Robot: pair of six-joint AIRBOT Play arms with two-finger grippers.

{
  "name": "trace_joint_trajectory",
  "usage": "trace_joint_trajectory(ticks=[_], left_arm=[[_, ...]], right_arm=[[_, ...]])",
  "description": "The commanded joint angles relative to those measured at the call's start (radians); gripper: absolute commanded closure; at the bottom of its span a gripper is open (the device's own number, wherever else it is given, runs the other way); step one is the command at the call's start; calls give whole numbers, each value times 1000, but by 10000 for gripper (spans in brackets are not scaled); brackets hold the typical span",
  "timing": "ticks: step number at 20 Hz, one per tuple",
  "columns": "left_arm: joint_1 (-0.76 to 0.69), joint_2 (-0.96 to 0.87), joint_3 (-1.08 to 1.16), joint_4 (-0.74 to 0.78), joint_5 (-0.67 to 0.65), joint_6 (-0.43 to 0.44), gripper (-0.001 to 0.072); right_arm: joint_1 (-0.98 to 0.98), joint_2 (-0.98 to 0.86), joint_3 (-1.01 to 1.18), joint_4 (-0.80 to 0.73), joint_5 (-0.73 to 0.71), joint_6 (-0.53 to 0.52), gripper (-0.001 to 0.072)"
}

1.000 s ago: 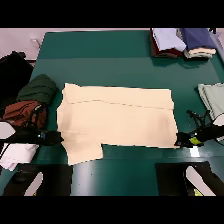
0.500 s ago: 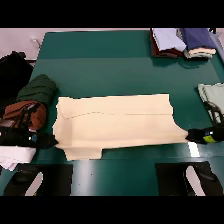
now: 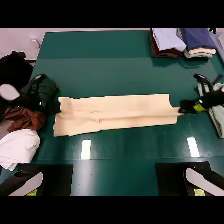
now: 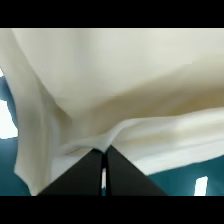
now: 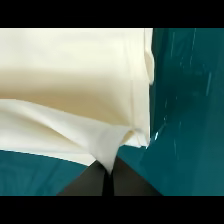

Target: Fold the shirts.

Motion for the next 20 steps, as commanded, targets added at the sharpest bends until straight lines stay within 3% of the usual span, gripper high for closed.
trace_joint_trajectory(ticks=[1,4,5,6,7,8,9,11,12,13,14,16,20], left_arm=[[2,-173,119,9,133,27,686],[2,-237,181,6,178,26,685],[2,-239,192,4,190,26,683],[2,-239,205,3,193,26,584],[2,-239,222,0,192,14,285],[2,-239,241,-1,184,3,180],[2,-239,260,-1,172,0,180],[2,-237,274,-35,152,0,181],[1,-237,274,-60,138,1,299],[0,-237,274,-84,126,2,552],[-6,-237,273,-104,126,4,678],[-34,-239,273,-110,127,1,686],[-150,-269,273,-110,154,-16,686]], right_arm=[[65,-205,151,16,-60,39,698],[76,-303,256,24,-68,40,690],[68,-325,287,48,-70,37,544],[52,-338,311,86,-71,17,423],[27,-343,328,147,-69,-24,381],[1,-343,332,202,-61,-64,329],[-29,-343,330,241,-40,-87,233],[-91,-338,295,248,-2,-103,199],[-123,-337,258,249,7,-116,198],[-156,-338,211,249,10,-123,196],[-182,-338,161,251,2,-137,186],[-225,-355,72,273,-11,-171,178],[-217,-431,-23,489,-50,-274,180]])
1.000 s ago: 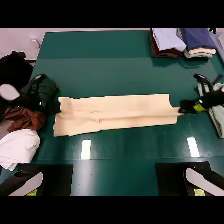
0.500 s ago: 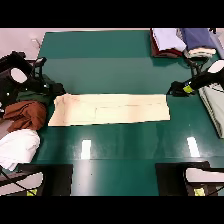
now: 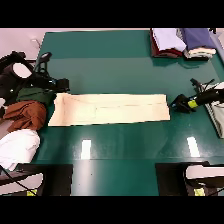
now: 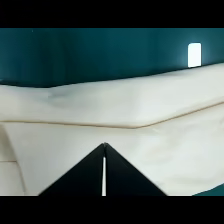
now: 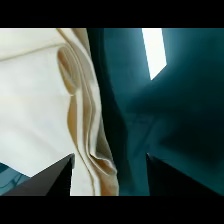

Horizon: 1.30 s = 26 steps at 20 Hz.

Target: Fold the shirts.

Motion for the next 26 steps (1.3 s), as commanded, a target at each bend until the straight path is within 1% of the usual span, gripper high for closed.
trace_joint_trajectory(ticks=[1,2,3,4,5,6,8,12,16,21,26], left_arm=[[-90,-28,2,-14,38,-35,686],[-117,-43,2,-29,71,-50,686],[-148,-62,2,-53,108,-57,686],[-182,-84,3,-82,140,-57,686],[-213,-107,3,-108,172,-56,687],[-245,-135,8,-123,198,-56,687],[-307,-210,57,-131,203,-56,687],[-410,-385,222,-137,188,-57,687],[-467,-499,330,-138,163,-58,687],[-488,-547,363,-136,158,-84,687],[-469,-523,367,-126,122,-84,687]], right_arm=[[20,-60,-69,171,-45,-89,190],[51,-72,-66,204,-64,-108,227],[79,-82,-54,211,-74,-114,347],[110,-87,-32,206,-74,-127,509],[133,-84,-7,202,-69,-147,690],[144,-72,20,203,-66,-148,697],[152,-23,91,210,-41,-143,698],[178,129,237,212,8,-50,698],[280,218,389,212,21,26,698],[427,217,550,210,29,89,698],[528,216,597,212,-16,119,698]])
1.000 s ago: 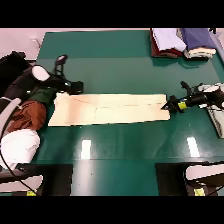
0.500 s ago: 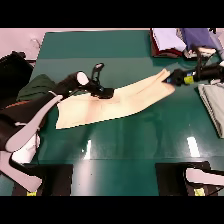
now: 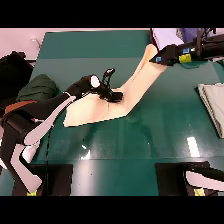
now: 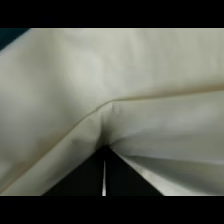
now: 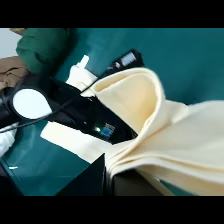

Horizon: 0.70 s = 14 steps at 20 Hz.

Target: Fold the shirts.

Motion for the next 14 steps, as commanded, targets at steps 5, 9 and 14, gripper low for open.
trace_joint_trajectory(ticks=[5,9,14], left_arm=[[223,209,22,104,-119,-1,687],[446,451,22,153,-132,8,687],[597,610,21,184,-155,8,686]], right_arm=[[231,-43,31,76,-126,24,697],[512,-188,31,152,-429,-42,688],[687,-346,94,130,-625,-133,304]])
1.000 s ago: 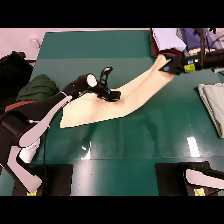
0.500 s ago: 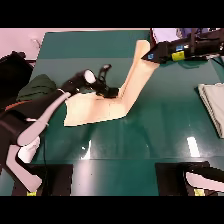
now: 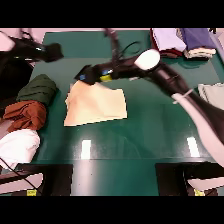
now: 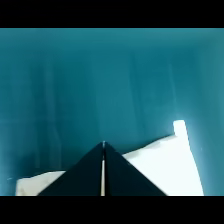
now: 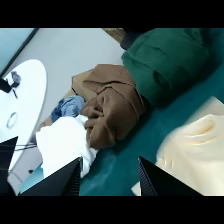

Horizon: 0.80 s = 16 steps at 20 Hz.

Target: Fold the shirts.

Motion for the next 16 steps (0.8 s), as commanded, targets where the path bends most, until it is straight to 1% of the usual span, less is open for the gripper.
trace_joint_trajectory(ticks=[1,2,3,5,8,9,10,11,13,16], left_arm=[[88,89,0,24,-34,6,686],[87,91,0,23,-53,15,686],[82,90,0,20,-69,30,686],[61,90,0,22,-70,32,687],[15,90,0,21,-57,53,686],[-3,90,0,21,-58,56,686],[-20,88,0,21,-56,56,687],[-39,88,-6,21,-48,56,686],[-65,82,-9,21,-47,56,687],[-89,71,-10,18,-46,56,687]], right_arm=[[66,-68,42,-84,-77,-38,306],[39,-50,29,-128,-45,-29,317],[1,-21,-10,-169,-16,-24,345],[-88,53,-134,-216,18,0,345],[-259,158,-381,-302,65,94,340],[-318,169,-449,-296,84,99,261],[-378,170,-506,-296,106,113,122],[-429,157,-549,-286,123,127,109],[-488,107,-600,-211,134,125,119],[-473,-5,-571,-127,161,103,120]])
